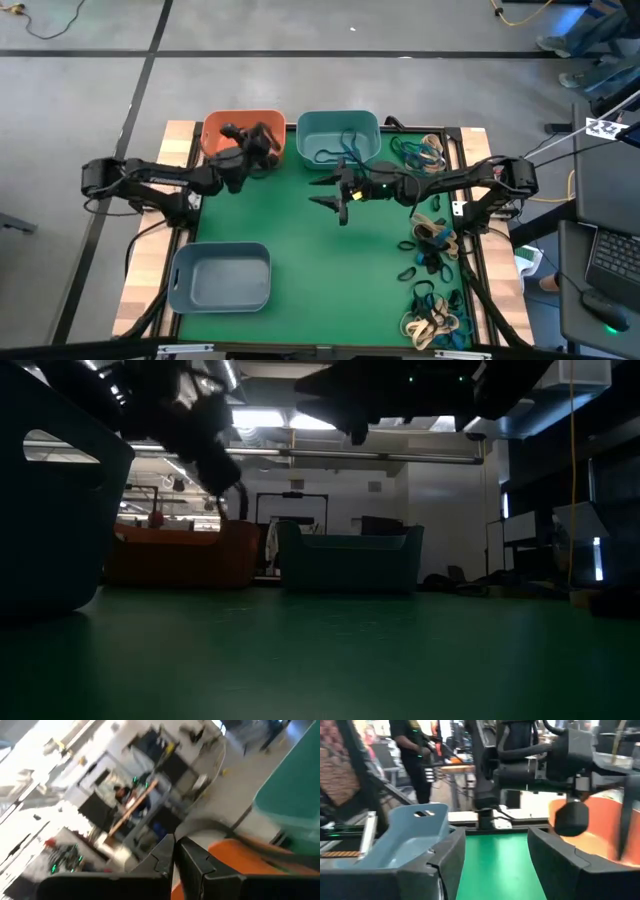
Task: Sort rubber bands into baskets
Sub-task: Put the black rubber band into the orange bin
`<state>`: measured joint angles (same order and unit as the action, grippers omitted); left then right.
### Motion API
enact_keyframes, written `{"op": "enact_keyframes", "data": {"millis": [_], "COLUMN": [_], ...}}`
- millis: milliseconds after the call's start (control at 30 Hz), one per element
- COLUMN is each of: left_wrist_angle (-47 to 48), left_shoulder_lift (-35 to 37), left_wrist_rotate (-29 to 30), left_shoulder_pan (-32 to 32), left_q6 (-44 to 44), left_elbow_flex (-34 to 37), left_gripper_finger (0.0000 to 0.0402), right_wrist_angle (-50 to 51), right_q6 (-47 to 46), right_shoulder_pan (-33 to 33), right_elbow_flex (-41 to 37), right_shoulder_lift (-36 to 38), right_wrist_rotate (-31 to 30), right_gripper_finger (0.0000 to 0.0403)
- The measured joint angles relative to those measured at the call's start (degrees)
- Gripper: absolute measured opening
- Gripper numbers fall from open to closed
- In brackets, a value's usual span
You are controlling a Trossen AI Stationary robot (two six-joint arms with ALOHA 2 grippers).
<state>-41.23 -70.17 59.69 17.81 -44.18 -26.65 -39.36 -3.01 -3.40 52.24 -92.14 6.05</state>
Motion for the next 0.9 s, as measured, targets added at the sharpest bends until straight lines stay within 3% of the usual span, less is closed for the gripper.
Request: {"op": "enact_keyframes", "data": {"millis": [333, 500, 767, 900], "left_wrist_angle": [11.32, 20.68, 50.97, 60.5], "left_shoulder_lift": [-0.02, -0.02, -0.02, -0.02], "left_wrist_rotate": [0.16, -0.59, -16.23, -19.62], "left_shoulder_pan": [6.76, 7.0, 7.9, 7.44], "left_q6": [12.87, 17.52, 33.98, 37.68], "left_elbow_flex": [0.02, -1.66, -10.67, -13.47], "left_gripper_finger": [0.002, 0.0055, 0.0139, 0.0154], "right_wrist_angle": [0.16, 0.47, 0.49, 0.55], "right_q6": [0.25, 0.27, 0.29, 0.29], "right_shoulder_pan": [0.0, 0.0, 0.0, 0.0], "right_elbow_flex": [0.01, 0.0, 0.01, 0.01], "right_shoulder_lift": [0.0, 0.0, 0.0, 0.0], "right_wrist_rotate": [-0.53, -0.53, -0.53, -0.53], "right_gripper_finger": [0.0216, 0.0216, 0.0216, 0.0216]}}
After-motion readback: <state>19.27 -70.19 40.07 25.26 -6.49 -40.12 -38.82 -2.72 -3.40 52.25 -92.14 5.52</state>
